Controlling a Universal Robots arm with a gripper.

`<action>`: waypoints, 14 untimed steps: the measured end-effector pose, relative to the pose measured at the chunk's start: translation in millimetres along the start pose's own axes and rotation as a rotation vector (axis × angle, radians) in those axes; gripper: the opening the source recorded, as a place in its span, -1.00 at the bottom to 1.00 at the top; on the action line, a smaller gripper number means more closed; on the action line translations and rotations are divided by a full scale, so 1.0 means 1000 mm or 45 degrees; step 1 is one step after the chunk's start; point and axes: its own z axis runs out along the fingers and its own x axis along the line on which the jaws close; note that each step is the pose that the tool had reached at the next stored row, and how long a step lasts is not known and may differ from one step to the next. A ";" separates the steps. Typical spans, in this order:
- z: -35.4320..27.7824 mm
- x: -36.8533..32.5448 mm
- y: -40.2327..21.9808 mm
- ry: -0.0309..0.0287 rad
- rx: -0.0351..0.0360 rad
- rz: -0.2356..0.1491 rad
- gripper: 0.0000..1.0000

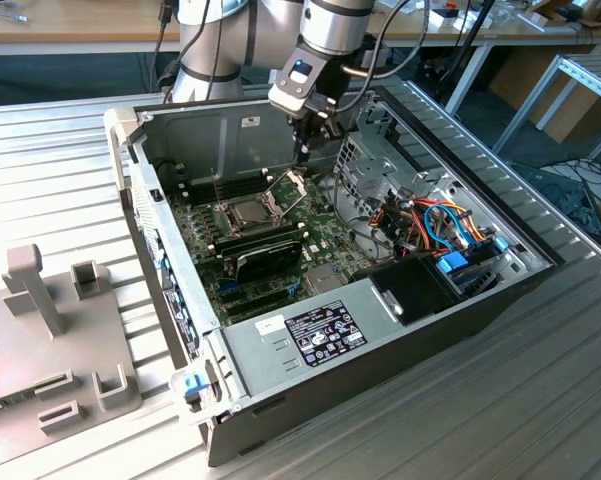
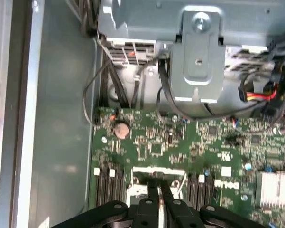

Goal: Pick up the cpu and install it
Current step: 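Close the cpu cover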

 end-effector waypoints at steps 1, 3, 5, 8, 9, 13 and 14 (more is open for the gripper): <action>0.0001 -0.0001 0.0023 0.0000 0.0000 0.000 -0.67; 0.0002 -0.0006 0.0112 -0.0001 0.0000 0.000 -0.67; 0.0004 -0.0010 0.0191 0.0000 0.0000 0.000 -0.67; 0.0021 -0.0013 0.0257 -0.0002 0.0000 0.000 -0.67; 0.0037 -0.0014 0.0262 -0.0003 0.0001 0.000 -0.67; 0.0104 -0.0015 0.0275 -0.0015 0.0001 0.000 -0.67; 0.0109 -0.0014 0.0275 -0.0025 0.0002 0.000 -0.67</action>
